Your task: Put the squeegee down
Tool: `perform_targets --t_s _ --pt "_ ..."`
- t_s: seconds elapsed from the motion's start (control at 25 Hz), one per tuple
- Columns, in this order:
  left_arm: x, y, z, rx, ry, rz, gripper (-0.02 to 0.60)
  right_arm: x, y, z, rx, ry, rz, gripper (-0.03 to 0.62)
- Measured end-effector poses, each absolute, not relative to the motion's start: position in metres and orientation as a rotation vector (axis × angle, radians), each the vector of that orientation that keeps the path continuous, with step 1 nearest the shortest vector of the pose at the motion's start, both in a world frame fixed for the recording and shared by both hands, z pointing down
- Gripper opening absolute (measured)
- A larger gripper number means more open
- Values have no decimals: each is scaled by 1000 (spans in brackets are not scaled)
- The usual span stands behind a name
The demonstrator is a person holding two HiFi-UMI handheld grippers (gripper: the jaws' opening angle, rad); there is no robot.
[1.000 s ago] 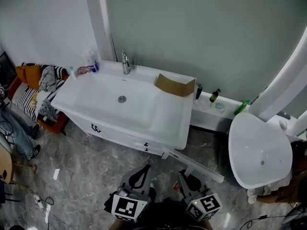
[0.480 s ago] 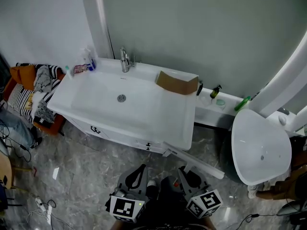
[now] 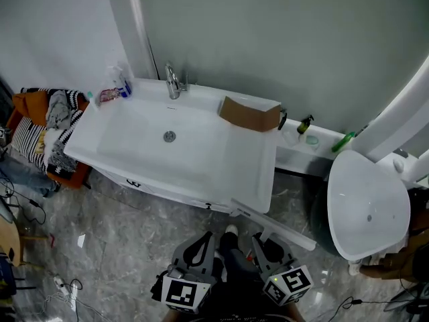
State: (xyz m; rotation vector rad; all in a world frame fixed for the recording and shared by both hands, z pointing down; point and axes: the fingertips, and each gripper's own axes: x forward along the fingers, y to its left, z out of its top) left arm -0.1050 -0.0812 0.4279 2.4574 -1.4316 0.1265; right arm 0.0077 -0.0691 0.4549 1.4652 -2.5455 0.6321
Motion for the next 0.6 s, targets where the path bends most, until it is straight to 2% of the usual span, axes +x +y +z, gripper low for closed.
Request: perform_targets --t_s 0.24,0.6 --pt "-78 -117 427 2522 -1425 216 5 25 -106 462 1443 -2571 653 52" --pt "-40 -189 410 2540 -1480 128 5 69 -186 460 1449 -2611 639 52"
